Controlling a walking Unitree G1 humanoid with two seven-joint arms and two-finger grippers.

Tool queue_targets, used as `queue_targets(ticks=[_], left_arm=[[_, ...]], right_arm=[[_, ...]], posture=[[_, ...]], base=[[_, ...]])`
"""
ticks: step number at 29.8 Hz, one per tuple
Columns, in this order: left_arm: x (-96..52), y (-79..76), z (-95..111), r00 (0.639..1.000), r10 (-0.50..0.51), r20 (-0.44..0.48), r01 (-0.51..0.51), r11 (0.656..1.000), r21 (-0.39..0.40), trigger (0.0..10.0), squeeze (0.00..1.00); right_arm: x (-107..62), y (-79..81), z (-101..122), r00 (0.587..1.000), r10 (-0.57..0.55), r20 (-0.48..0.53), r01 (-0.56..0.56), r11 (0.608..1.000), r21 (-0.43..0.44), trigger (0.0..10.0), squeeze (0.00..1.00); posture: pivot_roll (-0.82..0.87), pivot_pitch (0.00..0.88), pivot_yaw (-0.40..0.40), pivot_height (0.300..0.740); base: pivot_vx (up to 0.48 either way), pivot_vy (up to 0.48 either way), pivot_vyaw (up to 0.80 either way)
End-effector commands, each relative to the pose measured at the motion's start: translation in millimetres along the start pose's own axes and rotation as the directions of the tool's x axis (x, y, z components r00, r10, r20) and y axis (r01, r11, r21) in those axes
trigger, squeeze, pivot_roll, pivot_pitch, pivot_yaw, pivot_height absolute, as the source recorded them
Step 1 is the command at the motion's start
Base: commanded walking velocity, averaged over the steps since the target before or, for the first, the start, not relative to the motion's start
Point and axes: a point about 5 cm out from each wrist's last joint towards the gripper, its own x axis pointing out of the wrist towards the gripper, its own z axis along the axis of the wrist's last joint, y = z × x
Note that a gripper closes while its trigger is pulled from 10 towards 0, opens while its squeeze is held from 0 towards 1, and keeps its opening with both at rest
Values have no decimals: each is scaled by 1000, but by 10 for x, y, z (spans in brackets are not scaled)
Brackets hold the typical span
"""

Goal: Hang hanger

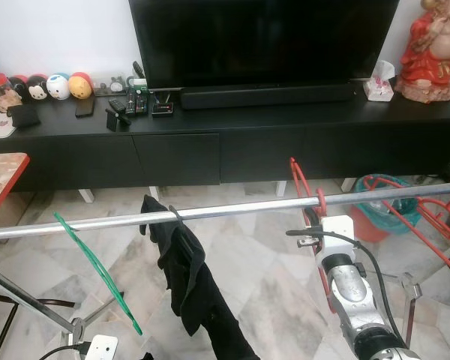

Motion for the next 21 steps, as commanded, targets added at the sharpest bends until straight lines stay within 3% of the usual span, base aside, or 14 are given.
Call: queue_targets(ticks=[1,2,3,4,5,9,21], left_arm=[[-10,5,-65,1000,0,-22,1,1000,10,10000,0],[-10,4,-64,1000,0,-21,0,1000,10,10000,0],[-9,3,-61,1000,0,-21,0,1000,11,10000,0],[-9,3,-60,1000,0,-20,0,1000,11,10000,0],[-9,2,-59,1000,0,-20,0,1000,11,10000,0],[-5,-19,-48,1000,-3,-16,3,1000,19,10000,0],[-3,-32,-39,1000,-7,-14,7,1000,25,10000,0]], right_arm=[[-32,9,-70,999,-2,-36,3,1000,27,10000,0],[-36,6,-69,999,-4,-33,6,999,35,10000,322],[-38,-2,-62,1000,-12,-25,13,999,39,10000,824],[-38,-7,-56,1000,-18,-19,19,999,40,10000,824],[-38,-10,-53,1000,-21,-16,22,999,40,10000,1000],[-28,-68,34,996,-72,51,68,996,60,10000,1000],[-46,-79,120,989,-79,126,72,996,61,10000,1000]], posture=[[1,4,48,740],[1,1,48,740],[1,1,48,740],[0,1,49,740],[0,1,49,740],[2,0,49,740],[-2,1,52,740]], base=[[0,0,0],[0,0,0],[0,0,0],[0,0,0],[0,0,0],[0,0,0],[0,0,0]])
